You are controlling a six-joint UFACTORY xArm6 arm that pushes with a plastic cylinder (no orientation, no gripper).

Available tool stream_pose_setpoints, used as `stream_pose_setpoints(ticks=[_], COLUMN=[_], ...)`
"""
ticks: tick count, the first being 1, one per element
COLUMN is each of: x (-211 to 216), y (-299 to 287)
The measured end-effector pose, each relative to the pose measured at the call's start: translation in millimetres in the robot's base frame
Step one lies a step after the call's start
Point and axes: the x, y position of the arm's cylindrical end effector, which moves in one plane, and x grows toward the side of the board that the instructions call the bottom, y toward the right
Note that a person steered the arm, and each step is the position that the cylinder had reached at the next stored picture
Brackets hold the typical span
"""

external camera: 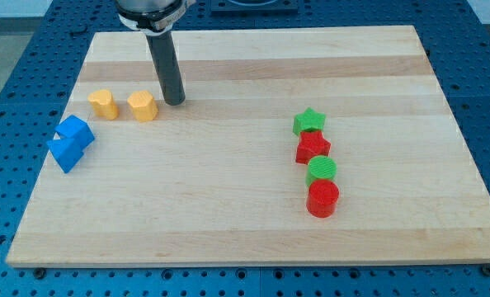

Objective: Push the yellow hexagon to the yellow heart

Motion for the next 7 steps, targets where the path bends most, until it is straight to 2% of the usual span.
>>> stream_pose_setpoints(ticks=[2,3,5,7], x=[28,26,-6,-21], y=[18,0,-45,-58])
